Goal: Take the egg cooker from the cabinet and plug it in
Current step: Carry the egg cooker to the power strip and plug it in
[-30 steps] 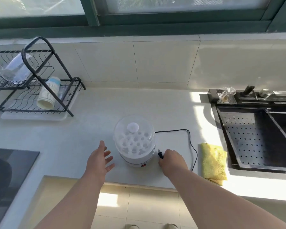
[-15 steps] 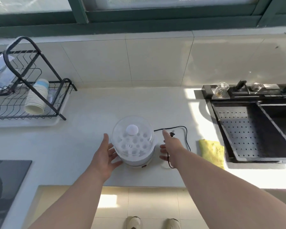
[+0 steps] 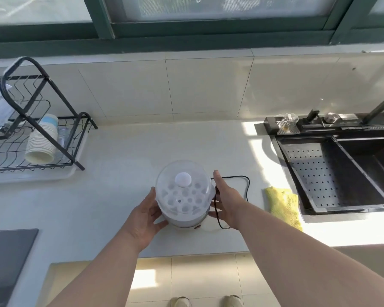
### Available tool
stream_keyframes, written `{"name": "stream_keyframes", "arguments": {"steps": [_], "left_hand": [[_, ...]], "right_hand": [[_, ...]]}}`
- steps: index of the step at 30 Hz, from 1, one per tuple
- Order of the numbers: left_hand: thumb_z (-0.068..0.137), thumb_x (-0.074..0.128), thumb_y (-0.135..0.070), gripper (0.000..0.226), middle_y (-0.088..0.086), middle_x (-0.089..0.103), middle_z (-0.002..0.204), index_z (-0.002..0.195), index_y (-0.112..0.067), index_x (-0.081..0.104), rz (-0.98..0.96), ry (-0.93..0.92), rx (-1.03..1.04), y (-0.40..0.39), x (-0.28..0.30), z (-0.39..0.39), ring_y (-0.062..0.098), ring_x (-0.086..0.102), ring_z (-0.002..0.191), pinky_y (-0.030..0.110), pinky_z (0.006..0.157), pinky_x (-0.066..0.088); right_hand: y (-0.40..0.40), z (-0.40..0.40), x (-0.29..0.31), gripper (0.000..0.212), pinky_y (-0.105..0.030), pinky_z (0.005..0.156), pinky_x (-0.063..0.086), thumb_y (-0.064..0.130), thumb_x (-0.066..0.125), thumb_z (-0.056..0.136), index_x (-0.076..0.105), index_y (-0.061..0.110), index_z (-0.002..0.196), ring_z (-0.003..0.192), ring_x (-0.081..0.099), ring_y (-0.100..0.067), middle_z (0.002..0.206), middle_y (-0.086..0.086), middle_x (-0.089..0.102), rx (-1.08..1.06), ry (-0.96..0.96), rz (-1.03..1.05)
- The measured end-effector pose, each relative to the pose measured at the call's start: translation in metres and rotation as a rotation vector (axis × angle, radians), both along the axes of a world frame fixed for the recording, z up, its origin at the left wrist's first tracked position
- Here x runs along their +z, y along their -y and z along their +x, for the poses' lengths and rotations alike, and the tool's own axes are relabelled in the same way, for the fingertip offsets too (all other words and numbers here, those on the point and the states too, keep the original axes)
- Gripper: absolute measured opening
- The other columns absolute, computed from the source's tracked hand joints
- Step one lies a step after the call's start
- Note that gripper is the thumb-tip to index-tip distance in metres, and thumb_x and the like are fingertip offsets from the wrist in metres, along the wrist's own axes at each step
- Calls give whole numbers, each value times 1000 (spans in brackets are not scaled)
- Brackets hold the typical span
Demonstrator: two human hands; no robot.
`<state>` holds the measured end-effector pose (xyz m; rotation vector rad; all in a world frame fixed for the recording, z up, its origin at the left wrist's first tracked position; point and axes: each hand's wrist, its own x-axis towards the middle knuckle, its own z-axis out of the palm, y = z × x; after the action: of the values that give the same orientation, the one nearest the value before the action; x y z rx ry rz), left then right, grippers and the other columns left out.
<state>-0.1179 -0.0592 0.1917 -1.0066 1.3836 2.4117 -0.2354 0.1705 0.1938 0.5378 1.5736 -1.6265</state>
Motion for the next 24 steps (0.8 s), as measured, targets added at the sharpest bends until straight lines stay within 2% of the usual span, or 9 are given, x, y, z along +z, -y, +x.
{"name": "stream_keyframes", "arguments": {"steps": [2,5,7,11,15,17,21,24], "left_hand": [[88,74,-61,51,13,77,131,119,-22,84,7,-5,-16,1,1,-1,28,70,123,53,104,59],[88,76,-60,50,12,76,133,120,-24,84,9,-14,-38,2,4,-5,30,67,129,56,109,55],[87,77,-61,50,11,77,132,120,-24,84,4,-19,-49,3,6,-9,30,67,130,57,109,54],[87,77,-65,53,8,78,131,122,-26,83,-5,-36,-112,2,15,-21,28,67,130,54,105,58],[82,78,-72,63,9,78,131,123,-24,83,-46,-57,-209,-8,34,-41,28,69,128,54,104,59],[80,77,-76,67,8,78,130,123,-25,83,-68,-89,-284,-16,48,-54,27,71,125,52,102,61],[78,74,-82,73,5,78,132,126,-28,80,-94,-170,-427,-41,79,-84,26,71,126,55,106,57],[80,73,-81,74,4,77,133,129,-26,79,-95,-221,-501,-71,102,-103,28,68,130,59,111,52]], "right_hand": [[2,3,4,76,-41,92,66,83,65,82,81,18,117,109,77,-24,116,-4,83,7,-24,17],[2,7,10,74,-36,82,68,82,70,79,83,18,114,99,78,-23,101,0,81,-10,-60,50],[0,8,14,73,-37,84,68,81,71,79,84,17,112,97,77,-24,96,2,79,-32,-73,45],[-5,8,29,75,-43,92,67,82,72,77,82,18,115,116,76,-30,106,-3,77,-75,-87,58],[-20,7,52,81,-49,94,66,84,73,73,80,17,117,109,77,-29,116,-9,78,-170,-109,86],[-31,4,66,82,-51,93,66,85,74,71,80,17,116,112,77,-31,123,-11,79,-226,-126,94],[-62,2,102,83,-54,97,64,89,72,68,80,21,115,108,77,-33,118,-7,81,-318,-188,102],[-89,3,128,92,-52,92,65,94,72,59,78,22,115,105,77,-33,117,-5,80,-434,-215,133]]}}
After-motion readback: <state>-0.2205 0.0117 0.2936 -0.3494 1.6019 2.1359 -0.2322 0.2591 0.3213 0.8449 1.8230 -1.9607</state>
